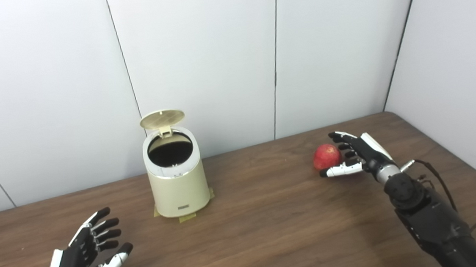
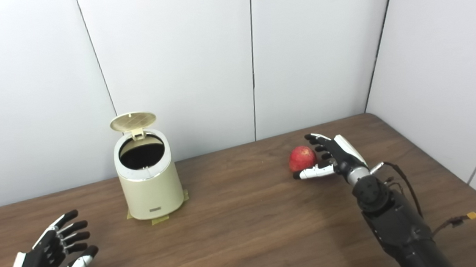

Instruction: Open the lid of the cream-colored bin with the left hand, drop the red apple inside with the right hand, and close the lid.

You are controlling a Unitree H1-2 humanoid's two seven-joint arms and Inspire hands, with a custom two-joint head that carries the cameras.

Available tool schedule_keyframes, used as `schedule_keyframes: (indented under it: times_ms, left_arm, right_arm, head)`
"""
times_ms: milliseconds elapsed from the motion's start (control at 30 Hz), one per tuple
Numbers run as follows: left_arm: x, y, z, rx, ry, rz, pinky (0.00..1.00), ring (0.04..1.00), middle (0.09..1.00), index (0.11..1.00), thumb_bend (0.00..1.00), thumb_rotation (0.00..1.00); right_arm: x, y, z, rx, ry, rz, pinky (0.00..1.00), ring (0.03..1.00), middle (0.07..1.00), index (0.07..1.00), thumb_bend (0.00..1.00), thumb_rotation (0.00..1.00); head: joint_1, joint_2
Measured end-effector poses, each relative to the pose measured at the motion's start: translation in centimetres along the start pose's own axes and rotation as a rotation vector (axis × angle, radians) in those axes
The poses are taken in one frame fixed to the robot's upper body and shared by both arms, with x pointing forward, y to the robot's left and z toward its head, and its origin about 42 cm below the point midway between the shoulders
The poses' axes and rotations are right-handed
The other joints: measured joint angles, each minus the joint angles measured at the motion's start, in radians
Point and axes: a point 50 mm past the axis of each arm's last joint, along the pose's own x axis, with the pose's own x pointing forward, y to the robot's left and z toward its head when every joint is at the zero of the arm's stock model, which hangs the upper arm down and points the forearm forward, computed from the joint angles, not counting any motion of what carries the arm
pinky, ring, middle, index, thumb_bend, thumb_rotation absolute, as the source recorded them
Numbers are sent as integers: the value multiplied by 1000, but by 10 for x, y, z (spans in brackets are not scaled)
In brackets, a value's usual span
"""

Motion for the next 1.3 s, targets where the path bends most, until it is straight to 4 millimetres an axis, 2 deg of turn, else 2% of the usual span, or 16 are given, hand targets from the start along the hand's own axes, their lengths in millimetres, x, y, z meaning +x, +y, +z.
schedule_keyframes:
  times_ms: [33,100,167,200,233,300,333,433,800,1000,1100,1233,1300]
  left_arm:
    - [0,0,0,0,0,0,677,729,784,864,561,9]
    - [0,0,0,0,1,-3,672,728,785,860,557,2]
    - [0,0,-1,-3,4,-5,657,722,784,856,551,0]
    - [0,0,-1,-3,5,-7,655,719,785,854,550,0]
    - [0,0,-1,-5,5,-9,654,718,785,853,550,0]
    - [0,0,-1,-10,4,-12,651,716,785,851,551,0]
    - [0,0,-1,-15,3,-14,658,718,785,850,550,0]
    - [0,-1,-2,-22,3,-19,666,720,783,846,547,0]
    - [-1,1,-4,-19,10,-24,691,725,788,854,542,6]
    - [-4,2,-11,-19,30,-27,664,717,782,847,546,3]
    - [-5,3,-13,-14,34,-28,666,718,785,846,543,2]
    - [-5,4,-13,-16,35,-30,658,712,782,844,541,0]
    - [-5,4,-14,-19,38,-31,668,714,782,842,547,12]
  right_arm:
    - [0,0,1,-13,-3,3,646,722,784,805,860,169]
    - [0,-1,2,-25,-7,1,566,644,691,747,800,87]
    - [-2,-2,7,-34,-24,7,566,613,647,691,771,29]
    - [-2,-1,9,-39,-32,15,531,566,604,653,758,11]
    - [-3,0,10,-43,-39,20,519,551,589,639,754,5]
    - [-5,1,11,-51,-46,27,416,455,491,584,593,3]
    - [-6,3,12,-55,-50,31,365,404,484,528,556,2]
    - [-8,6,14,-65,-58,43,299,339,429,524,526,0]
    - [-16,21,14,1,-38,10,268,314,407,525,521,0]
    - [-22,30,11,55,-43,-68,282,334,412,527,520,0]
    - [-24,36,13,64,-58,-107,233,300,395,515,520,0]
    - [-24,35,15,116,-83,-131,285,342,413,526,520,0]
    - [-25,34,23,126,-108,-144,299,358,421,529,520,1]
  head:
    - [0,0]
    - [2,3]
    - [3,3]
    - [6,5]
    - [6,5]
    - [8,6]
    - [8,6]
    - [9,8]
    - [14,14]
    - [14,15]
    - [17,15]
    - [23,12]
    - [31,11]
